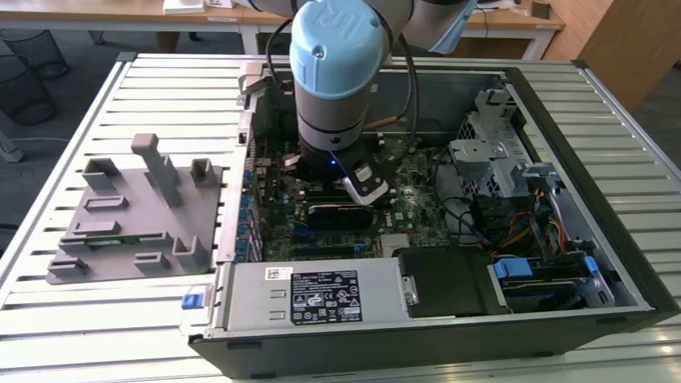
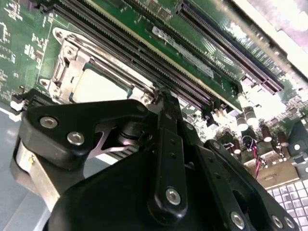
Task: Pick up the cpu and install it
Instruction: 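Install the second cpu locking lever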
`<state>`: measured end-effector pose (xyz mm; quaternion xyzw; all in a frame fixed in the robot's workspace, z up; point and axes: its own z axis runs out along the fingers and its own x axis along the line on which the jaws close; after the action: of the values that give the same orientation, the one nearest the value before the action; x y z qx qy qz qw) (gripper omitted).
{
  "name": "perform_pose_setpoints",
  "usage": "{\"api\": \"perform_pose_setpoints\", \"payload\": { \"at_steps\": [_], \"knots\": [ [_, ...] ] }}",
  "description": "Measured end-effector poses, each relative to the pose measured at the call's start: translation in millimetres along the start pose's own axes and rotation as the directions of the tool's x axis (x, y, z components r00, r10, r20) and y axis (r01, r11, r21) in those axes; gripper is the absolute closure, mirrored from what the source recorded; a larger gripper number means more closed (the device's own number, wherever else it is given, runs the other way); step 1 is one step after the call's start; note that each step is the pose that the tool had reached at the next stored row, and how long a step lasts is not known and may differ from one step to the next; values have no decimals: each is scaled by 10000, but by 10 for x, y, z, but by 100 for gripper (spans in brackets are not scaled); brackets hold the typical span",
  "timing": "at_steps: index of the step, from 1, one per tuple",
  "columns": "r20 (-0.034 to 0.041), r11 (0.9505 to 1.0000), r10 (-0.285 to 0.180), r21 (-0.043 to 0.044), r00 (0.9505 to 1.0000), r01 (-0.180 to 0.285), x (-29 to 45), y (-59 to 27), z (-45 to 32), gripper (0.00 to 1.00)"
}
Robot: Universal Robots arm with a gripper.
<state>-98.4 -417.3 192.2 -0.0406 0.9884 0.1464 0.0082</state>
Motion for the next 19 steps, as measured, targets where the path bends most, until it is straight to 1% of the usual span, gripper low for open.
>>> {"api": "perform_pose_setpoints", "payload": {
  "at_steps": [1,2,7,11,13,19],
  "knots": [
    [0,10000,0,-13,10000,0,1,0,0,89],
    [5,10000,3,-58,10000,-3,3,-2,8,89],
    [10,9999,3,-113,10000,-3,4,-6,20,89],
    [15,9998,3,-189,10000,-3,4,-8,27,89],
    [17,9998,3,-201,10000,-3,4,-8,30,89],
    [17,9998,3,-202,10000,-3,12,-8,32,89]
  ]
}}
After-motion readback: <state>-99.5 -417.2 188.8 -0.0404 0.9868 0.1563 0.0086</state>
